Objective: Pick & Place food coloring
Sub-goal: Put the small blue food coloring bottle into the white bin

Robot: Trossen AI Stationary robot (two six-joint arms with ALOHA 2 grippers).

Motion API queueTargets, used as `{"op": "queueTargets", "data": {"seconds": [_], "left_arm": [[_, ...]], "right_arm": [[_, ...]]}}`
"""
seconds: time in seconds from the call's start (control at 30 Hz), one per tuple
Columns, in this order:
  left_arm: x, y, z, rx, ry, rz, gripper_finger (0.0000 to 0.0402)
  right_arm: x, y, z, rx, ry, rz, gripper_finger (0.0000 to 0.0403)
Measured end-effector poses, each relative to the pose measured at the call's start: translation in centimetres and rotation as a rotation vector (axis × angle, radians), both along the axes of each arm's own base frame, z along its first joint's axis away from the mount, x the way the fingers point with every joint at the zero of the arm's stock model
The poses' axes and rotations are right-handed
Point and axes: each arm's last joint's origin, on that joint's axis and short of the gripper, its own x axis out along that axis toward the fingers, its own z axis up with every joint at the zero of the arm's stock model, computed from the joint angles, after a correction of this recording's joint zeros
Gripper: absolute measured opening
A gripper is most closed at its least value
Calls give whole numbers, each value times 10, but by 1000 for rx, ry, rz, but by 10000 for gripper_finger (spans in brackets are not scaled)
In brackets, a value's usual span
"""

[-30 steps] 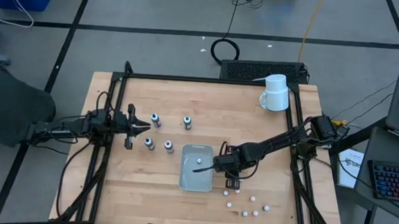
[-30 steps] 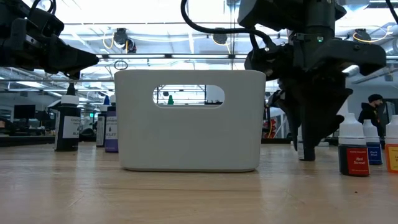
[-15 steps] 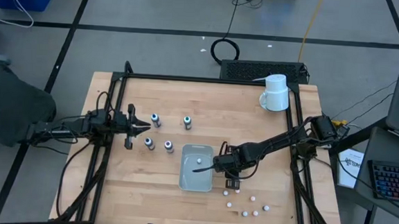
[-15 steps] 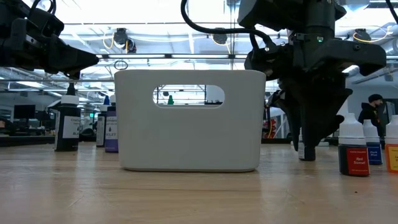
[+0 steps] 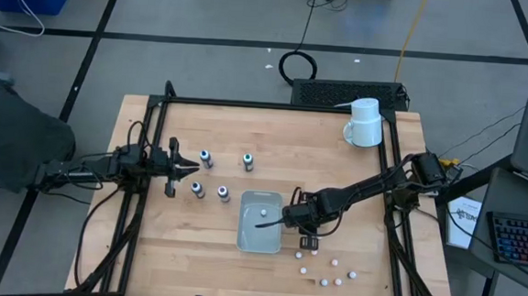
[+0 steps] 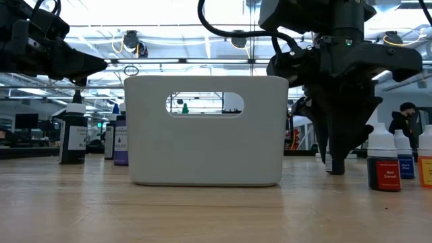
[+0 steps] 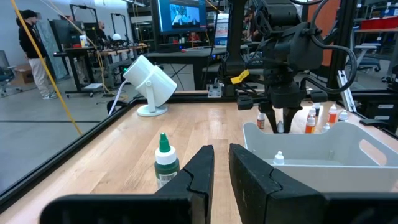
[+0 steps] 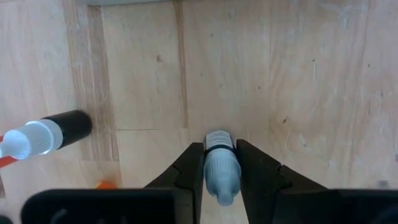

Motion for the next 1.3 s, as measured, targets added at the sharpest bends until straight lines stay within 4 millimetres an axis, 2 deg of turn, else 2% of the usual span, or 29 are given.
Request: {"op": "queueTargets", "data": {"seconds": [0.13, 0.33, 0.6, 0.77, 0.9, 1.3], "left_arm": [[0, 0, 0, 0, 0, 0, 58], [0, 0, 0, 0, 0, 0, 58], [0, 0, 0, 0, 0, 0, 58], [0, 0, 0, 0, 0, 0, 58], [0, 0, 0, 0, 0, -1, 58], [0, 0, 0, 0, 0, 0, 58]], "right_arm": [[5, 1, 11, -10, -3, 24, 65], [18, 2, 43, -103, -43, 75, 65], [41, 0, 93, -171, -207, 146, 63], [52, -2, 115, -178, -305, 191, 63], [62, -2, 119, -186, -345, 228, 62], [102, 9, 100, -160, -233, 340, 62]]}}
